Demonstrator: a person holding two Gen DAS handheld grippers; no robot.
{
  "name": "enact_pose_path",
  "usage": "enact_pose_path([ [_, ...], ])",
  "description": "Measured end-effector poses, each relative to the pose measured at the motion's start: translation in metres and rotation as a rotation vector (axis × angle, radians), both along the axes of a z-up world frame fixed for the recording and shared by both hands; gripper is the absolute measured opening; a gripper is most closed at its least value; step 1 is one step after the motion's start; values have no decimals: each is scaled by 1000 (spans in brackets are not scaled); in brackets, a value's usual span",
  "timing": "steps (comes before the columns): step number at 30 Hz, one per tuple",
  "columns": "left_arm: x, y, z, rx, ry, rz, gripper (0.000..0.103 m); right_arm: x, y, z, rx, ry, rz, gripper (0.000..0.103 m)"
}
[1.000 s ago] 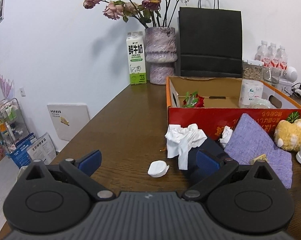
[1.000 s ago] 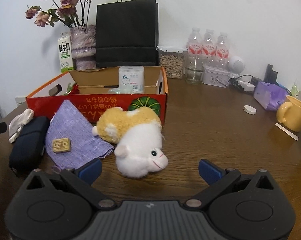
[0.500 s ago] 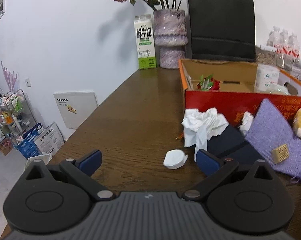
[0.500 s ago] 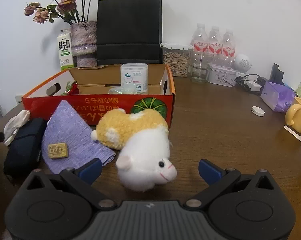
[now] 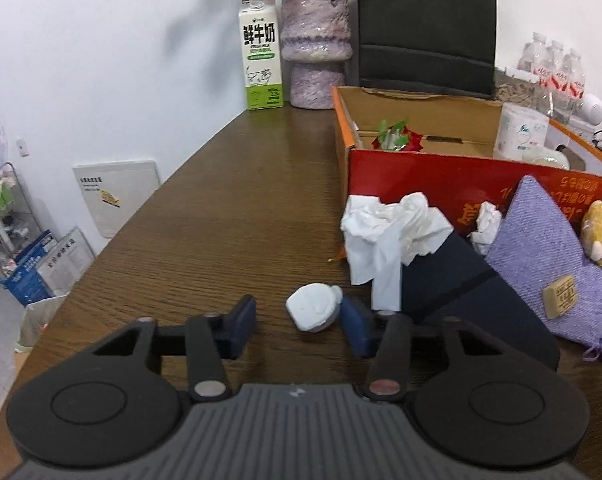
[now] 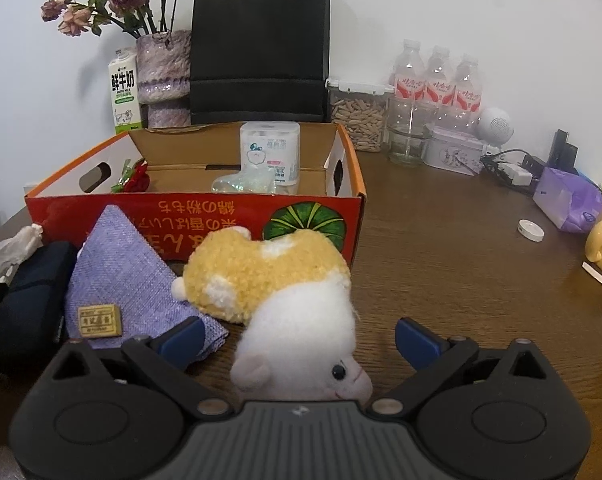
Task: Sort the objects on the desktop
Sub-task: 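Grasp a white round cap with left tool while right grasps yellow-white plush toy, then carry the white cap into the box while right carries the plush toy there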
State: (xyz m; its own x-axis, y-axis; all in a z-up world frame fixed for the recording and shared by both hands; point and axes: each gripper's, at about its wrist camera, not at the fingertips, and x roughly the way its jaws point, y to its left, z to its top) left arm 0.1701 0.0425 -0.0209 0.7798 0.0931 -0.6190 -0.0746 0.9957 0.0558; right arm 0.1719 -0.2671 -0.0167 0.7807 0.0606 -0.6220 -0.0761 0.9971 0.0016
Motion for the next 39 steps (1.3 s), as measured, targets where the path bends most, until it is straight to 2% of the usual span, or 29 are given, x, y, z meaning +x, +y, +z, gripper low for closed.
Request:
enact_pose_path([
  [4, 1, -1, 0, -10, -2, -20, 30, 2, 0, -3, 13, 10, 2, 89],
  [7, 0, -4, -1, -1, -3, -18, 30, 1, -2, -3, 31, 8, -3, 66],
  [8, 0, -4, 0, 0, -1, -13, 30, 1, -4, -3, 41, 9, -5, 53],
  [18, -5, -3, 5, -12, -23, 1, 30, -11, -11, 5, 78, -52, -21, 50],
  [27, -12, 2, 38, -20, -137, 29, 30, -26, -12, 34, 94, -166, 3, 50],
  [34, 8, -17, 80, -38, -262, -25, 30, -6, 4, 64, 95, -267, 44, 50],
  [39, 40, -39, 94, -66, -287, -71, 30, 25, 19, 76, 83, -310, 68, 50],
])
